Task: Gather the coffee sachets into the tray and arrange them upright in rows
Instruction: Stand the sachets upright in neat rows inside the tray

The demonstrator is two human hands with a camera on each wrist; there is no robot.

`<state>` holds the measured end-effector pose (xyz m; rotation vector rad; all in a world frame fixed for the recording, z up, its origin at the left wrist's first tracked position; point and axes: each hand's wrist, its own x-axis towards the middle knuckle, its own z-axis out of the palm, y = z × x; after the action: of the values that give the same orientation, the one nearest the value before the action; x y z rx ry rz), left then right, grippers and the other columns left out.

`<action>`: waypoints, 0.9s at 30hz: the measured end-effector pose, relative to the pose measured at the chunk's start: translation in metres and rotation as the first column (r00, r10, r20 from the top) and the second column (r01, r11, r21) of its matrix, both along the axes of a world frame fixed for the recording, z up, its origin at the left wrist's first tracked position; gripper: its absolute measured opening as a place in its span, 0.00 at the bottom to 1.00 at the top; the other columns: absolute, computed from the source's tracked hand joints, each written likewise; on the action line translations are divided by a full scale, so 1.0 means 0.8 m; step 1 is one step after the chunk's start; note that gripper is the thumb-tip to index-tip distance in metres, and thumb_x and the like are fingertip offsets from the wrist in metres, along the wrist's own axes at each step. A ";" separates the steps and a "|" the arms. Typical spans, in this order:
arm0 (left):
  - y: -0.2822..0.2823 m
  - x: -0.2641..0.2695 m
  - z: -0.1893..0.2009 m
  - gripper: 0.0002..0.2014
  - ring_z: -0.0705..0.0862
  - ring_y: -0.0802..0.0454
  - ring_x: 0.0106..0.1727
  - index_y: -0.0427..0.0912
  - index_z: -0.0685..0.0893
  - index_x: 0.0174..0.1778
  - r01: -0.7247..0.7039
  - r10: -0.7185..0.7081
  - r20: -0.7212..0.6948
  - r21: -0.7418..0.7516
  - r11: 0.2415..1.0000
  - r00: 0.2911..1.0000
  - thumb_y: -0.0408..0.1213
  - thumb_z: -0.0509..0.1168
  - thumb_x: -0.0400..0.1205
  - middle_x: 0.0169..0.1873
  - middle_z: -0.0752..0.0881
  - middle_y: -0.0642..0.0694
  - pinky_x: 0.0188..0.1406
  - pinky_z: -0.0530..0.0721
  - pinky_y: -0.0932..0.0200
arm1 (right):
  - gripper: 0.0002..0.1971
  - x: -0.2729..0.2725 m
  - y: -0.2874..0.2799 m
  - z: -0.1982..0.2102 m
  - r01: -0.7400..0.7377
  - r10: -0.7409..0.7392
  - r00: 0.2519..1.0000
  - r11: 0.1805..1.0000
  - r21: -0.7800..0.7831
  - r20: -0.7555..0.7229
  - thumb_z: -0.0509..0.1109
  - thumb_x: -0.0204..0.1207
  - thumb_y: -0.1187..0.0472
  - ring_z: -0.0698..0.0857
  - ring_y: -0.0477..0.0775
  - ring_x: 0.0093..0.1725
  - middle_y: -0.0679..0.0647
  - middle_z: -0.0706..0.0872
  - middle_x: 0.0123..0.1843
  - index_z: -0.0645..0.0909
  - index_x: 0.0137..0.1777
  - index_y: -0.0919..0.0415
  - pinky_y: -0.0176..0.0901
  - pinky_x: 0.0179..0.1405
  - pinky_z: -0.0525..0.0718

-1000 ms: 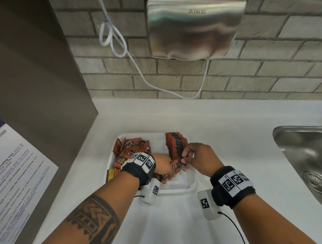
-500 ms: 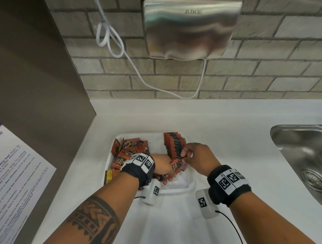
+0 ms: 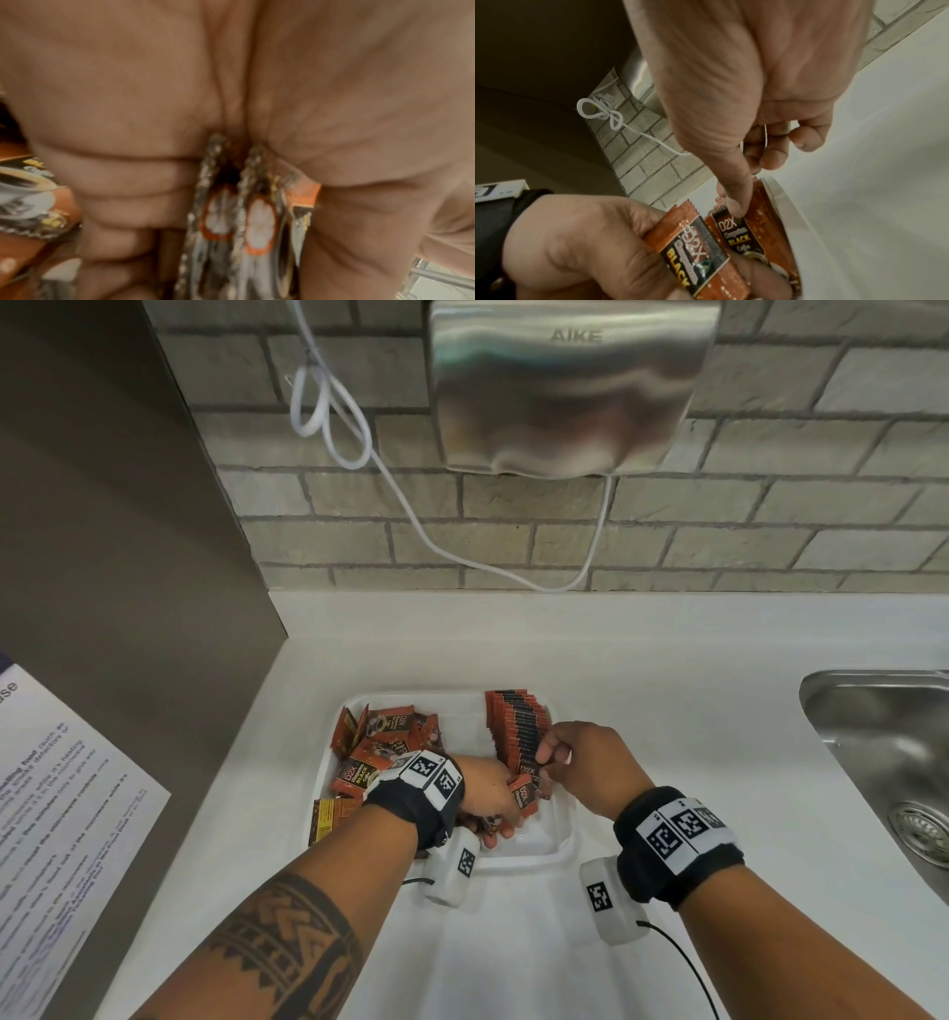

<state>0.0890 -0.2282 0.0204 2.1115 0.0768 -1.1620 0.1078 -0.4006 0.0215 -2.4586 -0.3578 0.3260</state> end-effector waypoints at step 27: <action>0.001 -0.002 0.000 0.05 0.86 0.51 0.31 0.39 0.84 0.51 -0.021 0.022 -0.021 0.013 1.000 1.000 0.29 0.70 0.81 0.33 0.87 0.46 0.20 0.81 0.66 | 0.11 0.004 0.006 -0.002 0.017 -0.016 0.999 1.000 0.016 -0.041 0.76 0.71 0.70 0.78 0.39 0.34 0.45 0.82 0.36 0.84 0.40 0.50 0.26 0.31 0.71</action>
<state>0.0877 -0.2277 0.0201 2.1046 0.1169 -1.1747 0.1110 -0.3957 0.0196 -2.4336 -0.3210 0.3647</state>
